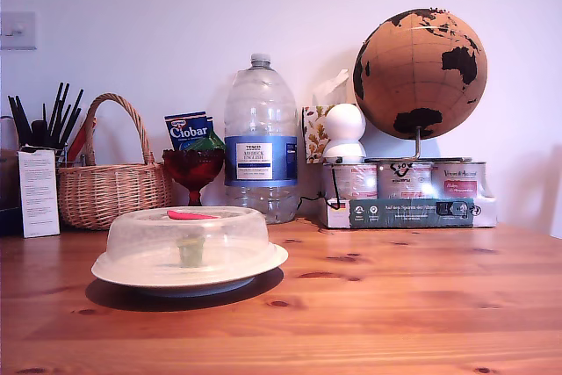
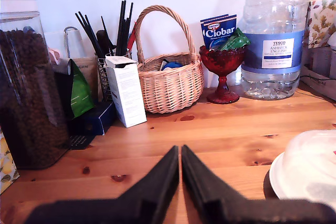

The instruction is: Lift the plastic dome with your left arm while removing the green coffee capsule from the plate using your right arm.

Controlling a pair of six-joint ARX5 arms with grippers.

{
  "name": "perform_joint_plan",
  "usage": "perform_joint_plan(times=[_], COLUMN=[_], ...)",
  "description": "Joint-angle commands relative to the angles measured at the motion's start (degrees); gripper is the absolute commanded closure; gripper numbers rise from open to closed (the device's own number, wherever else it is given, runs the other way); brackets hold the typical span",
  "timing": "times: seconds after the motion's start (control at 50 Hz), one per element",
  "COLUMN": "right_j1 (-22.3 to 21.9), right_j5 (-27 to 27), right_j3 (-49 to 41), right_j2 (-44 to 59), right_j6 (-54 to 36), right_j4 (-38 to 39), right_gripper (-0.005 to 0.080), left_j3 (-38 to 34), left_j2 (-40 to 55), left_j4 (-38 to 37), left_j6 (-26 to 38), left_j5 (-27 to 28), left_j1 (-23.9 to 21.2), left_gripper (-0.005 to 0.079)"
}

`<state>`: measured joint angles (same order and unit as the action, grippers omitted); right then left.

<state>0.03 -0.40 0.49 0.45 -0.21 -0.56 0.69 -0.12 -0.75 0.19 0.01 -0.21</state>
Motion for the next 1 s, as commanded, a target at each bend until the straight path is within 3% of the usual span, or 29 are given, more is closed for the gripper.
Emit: perform_joint_plan(times=[0.0,0.56,0.72,0.98], right_j1=[-0.8,-0.8,-0.8,-0.8], right_j5=[-5.2,-6.0,-8.9,-18.0], right_j3=[0.4,0.5,4.0,13.3], right_j2=[-0.3,-0.3,-0.3,2.3], right_j6=[12.4,15.0,18.6,18.4], right_j4=[9.5,10.6,8.1,-3.0], right_gripper=[0.0762,0.0762,0.0762,0.0763], left_j3=[-1.3,-1.3,0.0,5.4], left_j2=[-0.6,-0.6,-0.6,1.1], left_j4=[1.7,3.2,5.8,-0.7], left_j6=[-6.2,-8.4,-14.8,-19.1], left_j5=[12.0,12.7,15.7,23.5], left_j1=[4.3,4.3,4.3,4.3], left_gripper=[0.0761,0.0761,0.0761,0.0761])
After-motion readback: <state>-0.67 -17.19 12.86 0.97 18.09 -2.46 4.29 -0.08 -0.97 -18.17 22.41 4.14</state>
